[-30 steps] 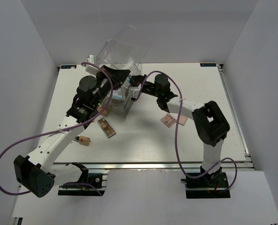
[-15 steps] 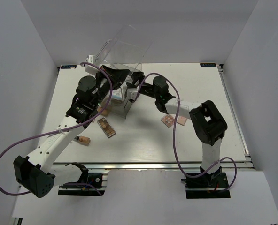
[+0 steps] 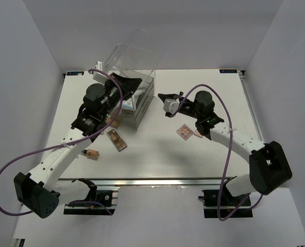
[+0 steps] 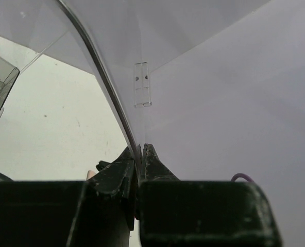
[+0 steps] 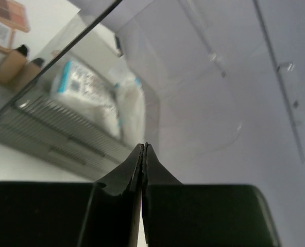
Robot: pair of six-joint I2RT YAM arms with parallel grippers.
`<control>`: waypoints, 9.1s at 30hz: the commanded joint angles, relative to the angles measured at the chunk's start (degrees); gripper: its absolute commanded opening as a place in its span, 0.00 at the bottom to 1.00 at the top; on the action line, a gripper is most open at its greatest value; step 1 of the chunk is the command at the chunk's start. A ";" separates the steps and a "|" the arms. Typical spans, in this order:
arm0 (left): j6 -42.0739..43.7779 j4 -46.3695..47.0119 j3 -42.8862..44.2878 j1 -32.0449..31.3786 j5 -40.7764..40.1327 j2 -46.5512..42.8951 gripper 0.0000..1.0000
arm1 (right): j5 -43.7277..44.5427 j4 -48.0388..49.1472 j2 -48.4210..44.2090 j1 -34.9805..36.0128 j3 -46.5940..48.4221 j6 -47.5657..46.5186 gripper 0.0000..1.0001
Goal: Organize the makeup
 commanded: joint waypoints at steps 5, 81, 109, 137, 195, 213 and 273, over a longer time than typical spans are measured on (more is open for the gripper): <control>2.81 -7.75 2.90 0.99 -1.63 -4.27 0.13 | 3.29 -4.79 -5.73 -0.41 -8.25 8.37 0.03; -0.10 -30.91 -9.66 0.99 -5.23 -13.67 0.79 | -13.49 -3.23 52.10 -7.44 40.97 103.38 0.23; -2.56 -30.56 -15.46 0.99 -9.36 -17.37 0.79 | -16.66 6.55 48.67 -8.84 34.54 109.19 0.49; -3.61 -29.50 -13.97 0.99 -9.98 -15.17 0.79 | -12.88 11.47 56.85 -4.72 43.69 118.24 0.37; -0.63 -35.39 -26.37 0.99 -15.87 -3.94 0.84 | -24.30 5.23 38.93 -14.20 20.23 100.76 0.47; 7.11 -27.57 -21.71 1.52 -17.10 17.08 0.86 | -25.36 -6.37 22.05 -19.21 7.84 82.74 0.51; 6.67 -36.44 -18.72 2.22 -13.41 14.71 0.86 | -21.14 -26.32 10.54 -19.13 11.96 63.40 0.89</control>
